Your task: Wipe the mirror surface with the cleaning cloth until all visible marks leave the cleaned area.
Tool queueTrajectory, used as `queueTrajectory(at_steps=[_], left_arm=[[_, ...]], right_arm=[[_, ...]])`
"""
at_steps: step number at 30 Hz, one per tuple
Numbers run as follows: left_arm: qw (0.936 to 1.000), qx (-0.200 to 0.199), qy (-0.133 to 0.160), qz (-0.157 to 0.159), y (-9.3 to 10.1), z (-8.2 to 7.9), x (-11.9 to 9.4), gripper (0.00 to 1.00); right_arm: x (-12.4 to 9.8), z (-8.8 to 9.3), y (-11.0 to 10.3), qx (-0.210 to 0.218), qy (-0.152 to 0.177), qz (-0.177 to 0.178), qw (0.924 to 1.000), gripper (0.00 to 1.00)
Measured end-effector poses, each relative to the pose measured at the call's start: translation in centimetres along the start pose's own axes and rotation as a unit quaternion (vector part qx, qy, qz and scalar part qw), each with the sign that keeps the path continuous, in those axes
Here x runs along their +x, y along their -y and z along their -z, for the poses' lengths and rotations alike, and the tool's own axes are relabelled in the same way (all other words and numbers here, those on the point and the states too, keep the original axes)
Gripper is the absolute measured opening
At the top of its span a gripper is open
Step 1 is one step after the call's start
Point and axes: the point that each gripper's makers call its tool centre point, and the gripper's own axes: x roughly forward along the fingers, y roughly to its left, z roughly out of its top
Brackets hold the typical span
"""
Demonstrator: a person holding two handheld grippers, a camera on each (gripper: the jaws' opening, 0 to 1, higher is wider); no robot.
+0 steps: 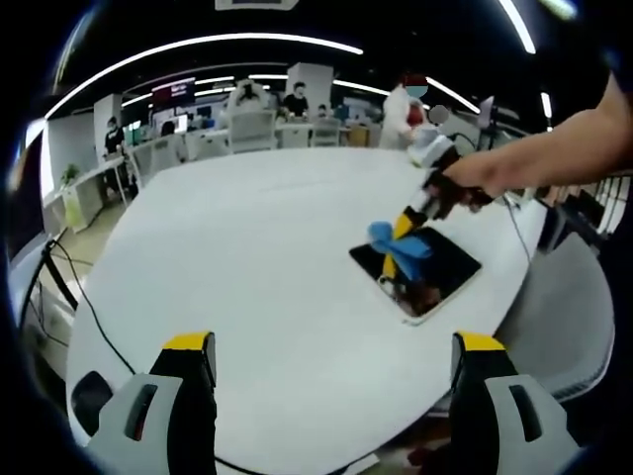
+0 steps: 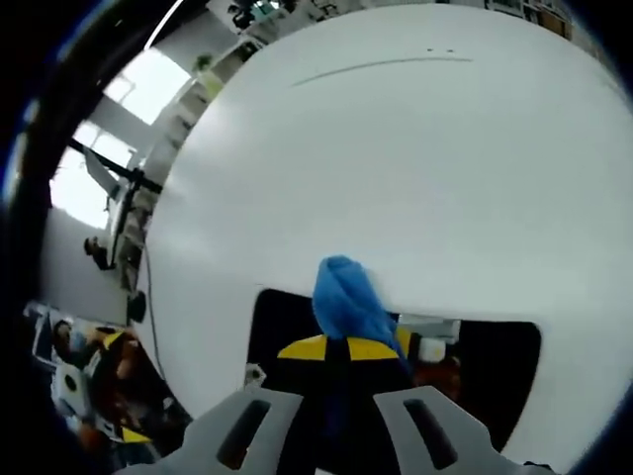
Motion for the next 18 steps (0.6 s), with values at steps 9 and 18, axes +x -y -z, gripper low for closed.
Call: queueTrajectory(at_steps=[9,18], left_arm=[[1.0,-0.002,-0.005,-0.001,-0.5,0.7,-0.4,0.99],[0.9999,-0.008,-0.011,-0.003,-0.1,1.2,-0.6,0.99]], right_arm=[[1.8,-0.9,-3.1,-0.038,0.0,-0.009,0.9992,0.0],[3.3,-1.8,-4.5,-0.037,0.0,-0.024,0.999,0.0]])
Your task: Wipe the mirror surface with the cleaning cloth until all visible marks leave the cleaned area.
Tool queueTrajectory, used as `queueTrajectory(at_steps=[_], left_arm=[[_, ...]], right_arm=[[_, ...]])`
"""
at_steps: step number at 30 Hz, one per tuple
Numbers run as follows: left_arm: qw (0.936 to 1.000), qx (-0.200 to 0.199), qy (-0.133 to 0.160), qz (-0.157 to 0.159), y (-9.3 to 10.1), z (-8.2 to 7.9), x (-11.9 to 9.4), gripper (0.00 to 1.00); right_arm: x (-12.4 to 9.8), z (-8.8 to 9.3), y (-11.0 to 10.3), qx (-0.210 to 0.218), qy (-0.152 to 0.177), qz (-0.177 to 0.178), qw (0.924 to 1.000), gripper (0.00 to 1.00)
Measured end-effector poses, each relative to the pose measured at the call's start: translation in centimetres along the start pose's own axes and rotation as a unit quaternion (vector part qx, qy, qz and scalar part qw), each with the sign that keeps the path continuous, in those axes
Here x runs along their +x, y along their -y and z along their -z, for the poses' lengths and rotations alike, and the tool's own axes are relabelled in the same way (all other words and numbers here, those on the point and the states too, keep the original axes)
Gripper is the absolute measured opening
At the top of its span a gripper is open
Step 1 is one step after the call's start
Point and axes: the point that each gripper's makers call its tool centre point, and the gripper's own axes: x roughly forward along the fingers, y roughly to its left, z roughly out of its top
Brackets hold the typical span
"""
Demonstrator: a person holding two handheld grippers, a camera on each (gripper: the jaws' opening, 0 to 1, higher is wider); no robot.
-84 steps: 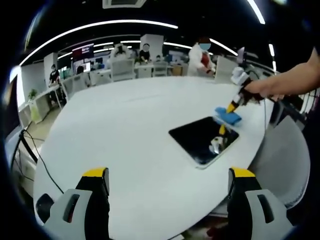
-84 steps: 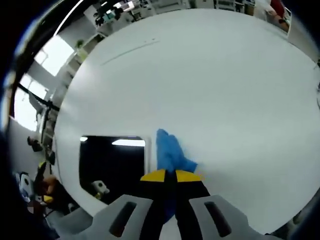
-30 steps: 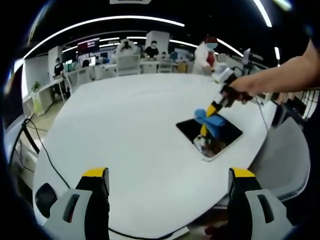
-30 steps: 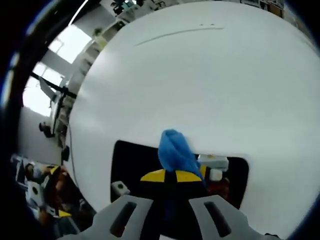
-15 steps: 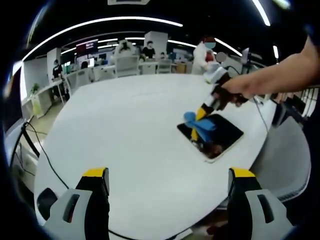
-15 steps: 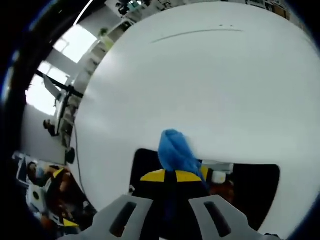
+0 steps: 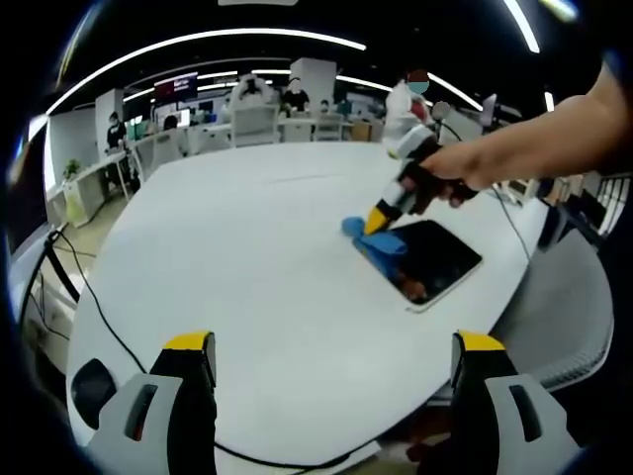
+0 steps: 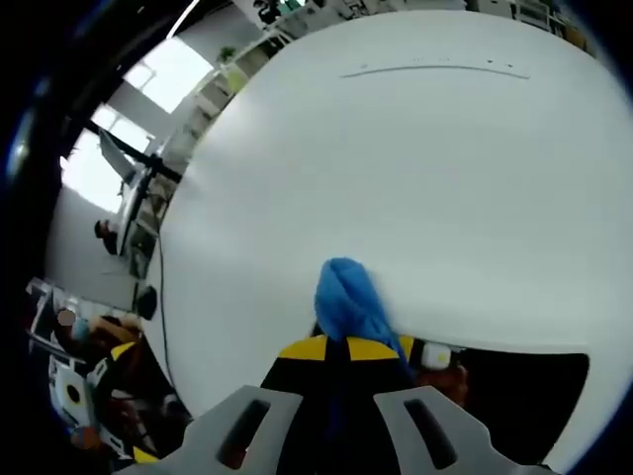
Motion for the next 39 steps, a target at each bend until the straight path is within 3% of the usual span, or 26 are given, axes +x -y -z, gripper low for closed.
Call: queueTrajectory(at_steps=[5,8,15,22,34,39], left_arm=[[1.0,-0.002,0.001,-0.002,-0.1,0.0,-0.1,0.99],[1.0,0.002,-0.001,0.001,-0.1,-0.1,0.1,0.99],[1.0,0.004,0.007,0.002,0.1,-1.0,0.2,0.99],[1.0,0.004,0.004,0.002,0.4,-0.9,0.1,0.99],[0.9999,0.006,0.01,-0.005,-0.2,-1.3,-0.3,0.99],[0.9998,-0.001,0.018,-0.008,-0.5,-1.5,-0.4,0.99]], right_arm=[[-0.2,0.1,-0.3,0.007,-0.003,-0.007,0.9999,0.0],[-0.3,0.1,-0.7,-0.011,0.009,-0.011,0.9998,0.0],[-0.3,0.1,-0.8,-0.006,0.01,-0.008,0.9999,0.0],[-0.3,0.4,-0.9,-0.025,0.014,0.0,0.9996,0.0],[-0.4,2.3,-1.7,-0.064,0.012,0.009,0.9979,0.0],[-0.8,3.2,-1.9,-0.061,0.009,0.005,0.9981,0.0]])
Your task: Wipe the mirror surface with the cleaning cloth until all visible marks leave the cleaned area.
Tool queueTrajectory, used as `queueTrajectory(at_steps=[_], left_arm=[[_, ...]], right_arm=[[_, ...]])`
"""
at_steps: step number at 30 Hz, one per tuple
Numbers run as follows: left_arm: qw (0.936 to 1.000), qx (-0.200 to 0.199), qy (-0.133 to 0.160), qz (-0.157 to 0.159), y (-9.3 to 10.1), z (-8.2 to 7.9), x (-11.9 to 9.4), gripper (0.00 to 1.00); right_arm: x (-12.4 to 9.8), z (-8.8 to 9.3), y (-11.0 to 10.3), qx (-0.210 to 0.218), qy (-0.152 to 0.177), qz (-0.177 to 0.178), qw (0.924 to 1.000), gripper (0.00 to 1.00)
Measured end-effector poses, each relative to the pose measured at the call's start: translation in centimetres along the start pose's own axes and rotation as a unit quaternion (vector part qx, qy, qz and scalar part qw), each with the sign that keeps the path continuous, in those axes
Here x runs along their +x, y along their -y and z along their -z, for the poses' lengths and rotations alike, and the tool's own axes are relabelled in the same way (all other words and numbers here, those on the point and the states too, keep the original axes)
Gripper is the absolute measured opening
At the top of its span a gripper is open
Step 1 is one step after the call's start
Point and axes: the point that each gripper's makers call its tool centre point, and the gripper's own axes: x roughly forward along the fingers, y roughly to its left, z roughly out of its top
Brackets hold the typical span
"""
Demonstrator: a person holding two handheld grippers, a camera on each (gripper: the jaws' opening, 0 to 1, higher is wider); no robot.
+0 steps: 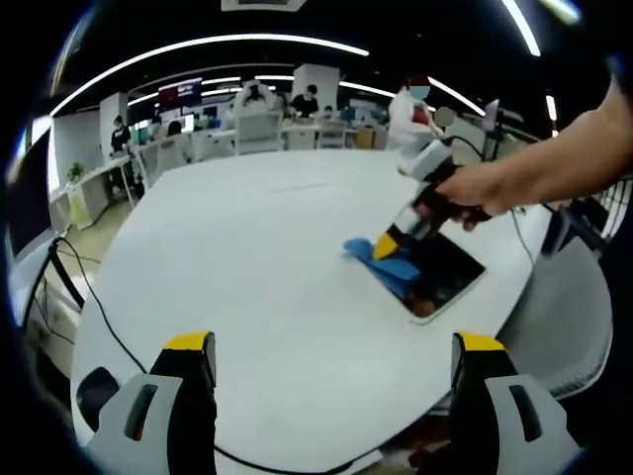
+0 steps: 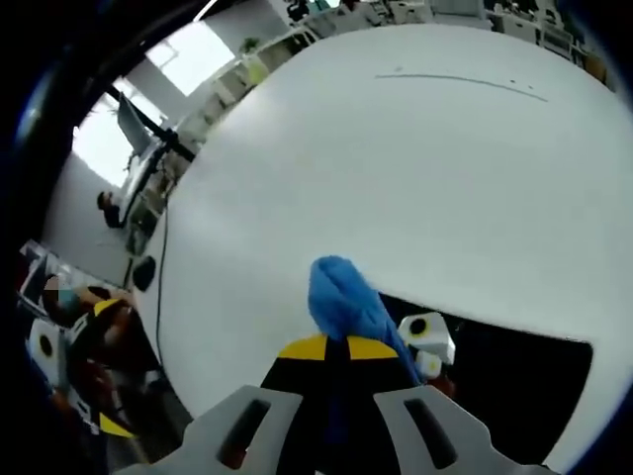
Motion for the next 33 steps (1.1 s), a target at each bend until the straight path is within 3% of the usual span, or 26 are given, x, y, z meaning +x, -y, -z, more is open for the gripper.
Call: queueTrajectory(at_steps=[14,17,33], left_arm=[[1.0,0.007,0.001,0.003,0.6,0.1,-0.3,0.99],[1.0,0.006,0.001,0.005,0.9,0.2,-0.3,0.99],[0.9999,0.014,-0.003,0.008,1.5,0.1,-0.6,0.99]], right_arm=[[-0.8,2.6,-1.2,-0.007,-0.016,-0.008,0.9998,0.0],[-0.8,3.3,-1.4,-0.02,-0.035,-0.008,0.9992,0.0],[-1.3,3.6,-0.5,-0.03,-0.023,0.005,0.9993,0.0]])
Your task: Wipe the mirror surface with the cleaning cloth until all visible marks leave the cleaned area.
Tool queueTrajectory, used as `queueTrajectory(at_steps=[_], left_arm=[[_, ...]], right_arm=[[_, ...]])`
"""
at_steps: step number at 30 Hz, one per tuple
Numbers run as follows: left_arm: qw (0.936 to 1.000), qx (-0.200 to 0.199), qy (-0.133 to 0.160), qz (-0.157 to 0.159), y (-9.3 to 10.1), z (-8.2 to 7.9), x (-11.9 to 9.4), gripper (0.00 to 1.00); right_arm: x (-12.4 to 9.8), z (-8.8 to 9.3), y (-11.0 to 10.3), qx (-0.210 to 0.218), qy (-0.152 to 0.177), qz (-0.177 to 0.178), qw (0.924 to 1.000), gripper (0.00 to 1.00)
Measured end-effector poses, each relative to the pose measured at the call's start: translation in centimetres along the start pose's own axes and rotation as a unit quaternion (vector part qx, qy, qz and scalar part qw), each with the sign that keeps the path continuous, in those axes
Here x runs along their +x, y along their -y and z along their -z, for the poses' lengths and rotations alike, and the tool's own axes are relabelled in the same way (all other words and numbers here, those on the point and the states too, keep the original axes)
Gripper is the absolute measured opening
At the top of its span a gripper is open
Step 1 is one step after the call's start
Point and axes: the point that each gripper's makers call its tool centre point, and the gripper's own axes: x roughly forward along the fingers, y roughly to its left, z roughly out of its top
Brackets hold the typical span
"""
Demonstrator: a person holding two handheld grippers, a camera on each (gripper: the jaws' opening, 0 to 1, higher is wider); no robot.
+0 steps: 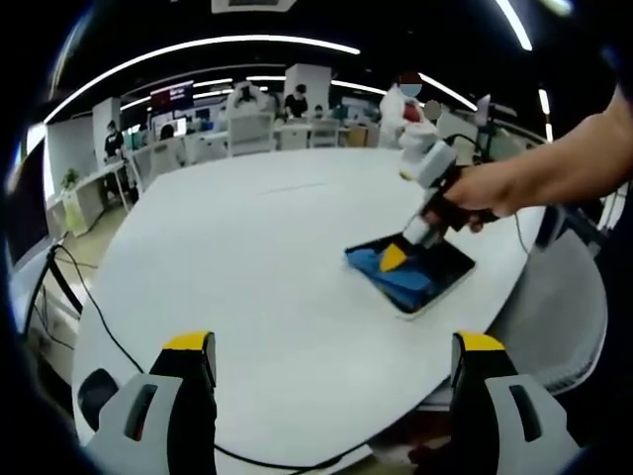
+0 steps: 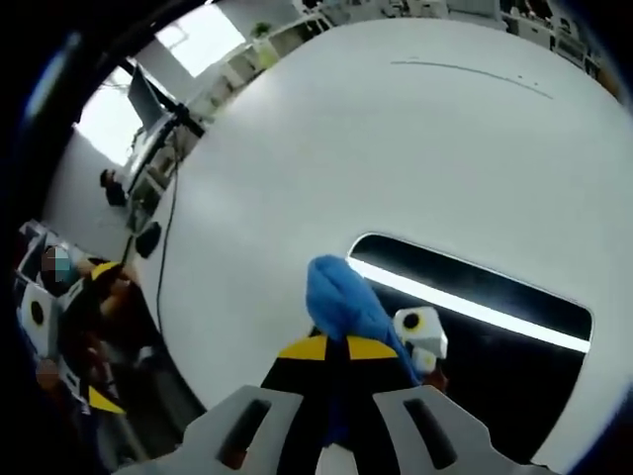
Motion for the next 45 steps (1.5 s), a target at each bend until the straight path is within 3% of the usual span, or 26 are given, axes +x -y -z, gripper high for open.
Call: queueTrajectory(at_steps=[45], left_arm=[[0.9997,0.009,-0.003,0.023,2.5,-0.3,1.7,0.99]], right_arm=[[-5.2,3.6,9.5,0.082,0.006,0.014,0.9965,0.0]])
